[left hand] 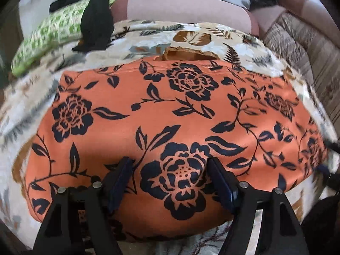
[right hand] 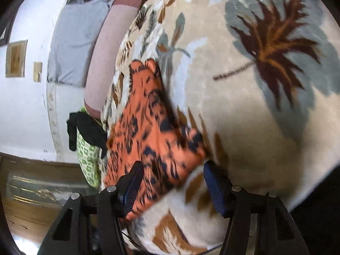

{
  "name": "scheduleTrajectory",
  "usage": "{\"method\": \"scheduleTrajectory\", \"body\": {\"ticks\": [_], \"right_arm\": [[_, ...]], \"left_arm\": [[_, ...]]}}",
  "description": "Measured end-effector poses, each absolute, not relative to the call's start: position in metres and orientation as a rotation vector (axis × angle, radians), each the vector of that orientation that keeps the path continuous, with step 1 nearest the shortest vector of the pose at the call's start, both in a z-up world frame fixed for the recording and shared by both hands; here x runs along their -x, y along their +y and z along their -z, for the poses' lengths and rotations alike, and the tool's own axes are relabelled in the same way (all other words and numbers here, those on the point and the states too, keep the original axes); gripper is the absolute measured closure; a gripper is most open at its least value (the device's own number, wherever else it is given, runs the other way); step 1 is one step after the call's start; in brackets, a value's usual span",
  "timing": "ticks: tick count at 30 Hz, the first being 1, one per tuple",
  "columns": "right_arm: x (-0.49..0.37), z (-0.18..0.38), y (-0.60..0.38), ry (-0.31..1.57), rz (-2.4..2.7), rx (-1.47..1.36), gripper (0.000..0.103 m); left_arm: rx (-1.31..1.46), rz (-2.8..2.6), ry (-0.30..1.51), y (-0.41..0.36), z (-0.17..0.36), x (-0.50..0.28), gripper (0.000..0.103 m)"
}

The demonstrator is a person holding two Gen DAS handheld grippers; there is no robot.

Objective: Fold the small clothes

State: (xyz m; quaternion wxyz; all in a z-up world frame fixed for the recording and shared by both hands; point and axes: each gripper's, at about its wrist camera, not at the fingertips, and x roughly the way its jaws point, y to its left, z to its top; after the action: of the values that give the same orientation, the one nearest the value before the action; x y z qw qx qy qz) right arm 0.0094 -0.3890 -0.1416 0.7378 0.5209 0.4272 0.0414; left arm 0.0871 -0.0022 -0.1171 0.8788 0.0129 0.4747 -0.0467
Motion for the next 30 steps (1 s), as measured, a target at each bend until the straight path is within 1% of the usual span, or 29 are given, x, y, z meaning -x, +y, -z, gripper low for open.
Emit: {"method": "scheduleTrajectory", "body": {"ticks": [1,2,3,4,7,9,10,11,12,14,15,17,18,19,22,25,27,29,30], "right_arm": [[-0.014,0.143,-0.391,0.941,-0.098,-1.137,0.048],[-0.022,0.144,-0.379,0.946,-0.094,-1.128,0.060],[-0.027,0.144,-0.374,0.952,-0.105,-1.122,0.089],[-0.028,0.140,-0.370,0.953,-0.104,-1.095,0.090],[-0.021,0.102,-0.356,0.896,-0.049,-0.885,0.091],[-0.020,0.091,-0.349,0.895,-0.018,-0.771,0.091],[-0.024,0.097,-0.347,0.935,-0.010,-0.734,0.089],[-0.032,0.115,-0.345,1.043,-0.013,-0.716,0.087],[-0.032,0.122,-0.348,1.074,-0.034,-0.760,0.086],[-0.026,0.111,-0.360,1.027,-0.034,-0.798,0.081],[-0.024,0.101,-0.365,1.000,-0.027,-0.782,0.074],[-0.030,0.085,-0.374,0.961,-0.042,-0.757,0.052],[-0.038,0.079,-0.377,0.952,-0.062,-0.749,0.034],[-0.051,0.074,-0.381,0.952,-0.095,-0.739,0.032],[-0.099,0.073,-0.389,0.977,-0.196,-0.736,0.032],[-0.159,0.091,-0.393,1.053,-0.222,-0.693,0.032],[-0.184,0.106,-0.386,1.093,-0.242,-0.704,0.032],[-0.203,0.124,-0.380,1.142,-0.248,-0.711,0.035],[-0.207,0.126,-0.376,1.142,-0.253,-0.688,0.048]], "left_arm": [[-0.033,0.094,0.994,-0.003,0.116,-0.088,0.028],[-0.025,0.094,1.003,-0.003,0.115,-0.089,0.028],[0.001,0.095,1.014,-0.001,0.113,-0.091,0.028],[0.018,0.097,1.016,0.001,0.111,-0.093,0.028],[0.047,0.083,0.963,0.008,0.098,-0.091,0.028],[-0.032,0.051,0.953,0.004,0.104,-0.093,0.028],[-0.080,0.049,0.991,0.001,0.116,-0.098,0.027],[-0.099,0.048,0.979,0.000,0.120,-0.096,0.026],[-0.103,0.050,0.962,-0.001,0.118,-0.095,0.026],[-0.089,0.062,0.965,0.001,0.116,-0.094,0.026],[-0.077,0.069,0.966,0.003,0.116,-0.094,0.026],[-0.079,0.082,0.955,0.003,0.118,-0.094,0.026],[-0.082,0.086,0.948,0.004,0.118,-0.093,0.025],[-0.083,0.090,0.940,0.005,0.119,-0.092,0.025],[-0.073,0.108,0.922,0.007,0.120,-0.090,0.024],[-0.062,0.129,0.915,0.008,0.120,-0.090,0.024],[-0.060,0.143,0.909,0.009,0.120,-0.090,0.023],[-0.063,0.149,0.900,0.010,0.121,-0.090,0.023],[-0.066,0.150,0.895,0.010,0.121,-0.090,0.022]]}}
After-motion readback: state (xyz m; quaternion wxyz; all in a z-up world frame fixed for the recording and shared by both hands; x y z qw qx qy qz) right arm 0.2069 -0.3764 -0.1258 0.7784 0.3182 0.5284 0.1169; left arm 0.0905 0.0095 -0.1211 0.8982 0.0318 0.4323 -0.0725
